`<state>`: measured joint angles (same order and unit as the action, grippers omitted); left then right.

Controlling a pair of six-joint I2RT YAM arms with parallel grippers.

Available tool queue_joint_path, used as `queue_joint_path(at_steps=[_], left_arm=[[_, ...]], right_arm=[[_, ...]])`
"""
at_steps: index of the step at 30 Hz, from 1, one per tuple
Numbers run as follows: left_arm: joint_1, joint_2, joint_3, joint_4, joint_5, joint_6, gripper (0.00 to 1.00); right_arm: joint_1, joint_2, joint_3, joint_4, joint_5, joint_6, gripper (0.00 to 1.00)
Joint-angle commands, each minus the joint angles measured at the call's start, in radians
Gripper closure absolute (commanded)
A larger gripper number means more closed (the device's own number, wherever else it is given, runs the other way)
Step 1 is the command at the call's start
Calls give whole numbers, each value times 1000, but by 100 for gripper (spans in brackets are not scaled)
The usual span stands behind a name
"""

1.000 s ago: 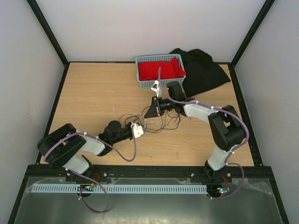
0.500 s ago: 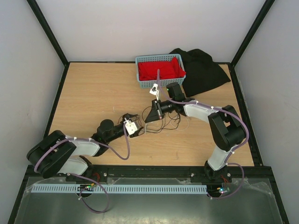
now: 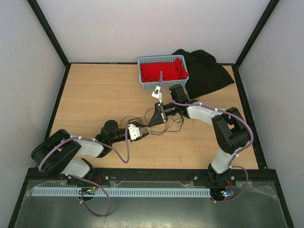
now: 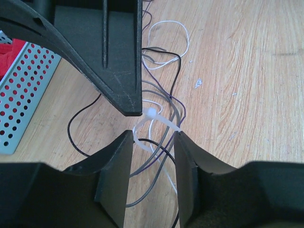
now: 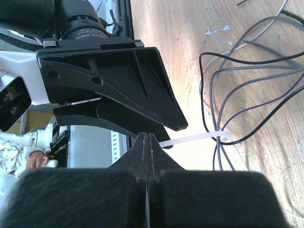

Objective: Zip-tie the wires
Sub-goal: Tie the cable at the center of the board.

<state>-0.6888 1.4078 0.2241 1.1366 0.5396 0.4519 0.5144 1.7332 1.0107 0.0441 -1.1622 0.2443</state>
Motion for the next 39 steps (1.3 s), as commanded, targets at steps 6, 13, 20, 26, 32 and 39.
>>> queue_joint_path(at_steps=[6, 13, 20, 26, 32, 39], left_arm=[[6, 11, 28, 31, 39, 14, 63], [10, 18, 30, 36, 12, 46, 87], [15, 0, 30, 38, 9, 34, 73], [15, 6, 53, 43, 17, 26, 64], [16, 34, 86, 53, 58, 7, 64], [4, 60, 90, 77, 95, -30, 67]], right_arm=[[-4, -46, 0, -37, -48, -22, 100], [-3, -58, -4, -43, -38, -23, 100], [-1, -59, -6, -44, -36, -23, 100], [3, -61, -8, -43, -36, -23, 100], [6, -62, -6, -43, -34, -23, 100], [7, -65, -1, -26, -6, -10, 100]])
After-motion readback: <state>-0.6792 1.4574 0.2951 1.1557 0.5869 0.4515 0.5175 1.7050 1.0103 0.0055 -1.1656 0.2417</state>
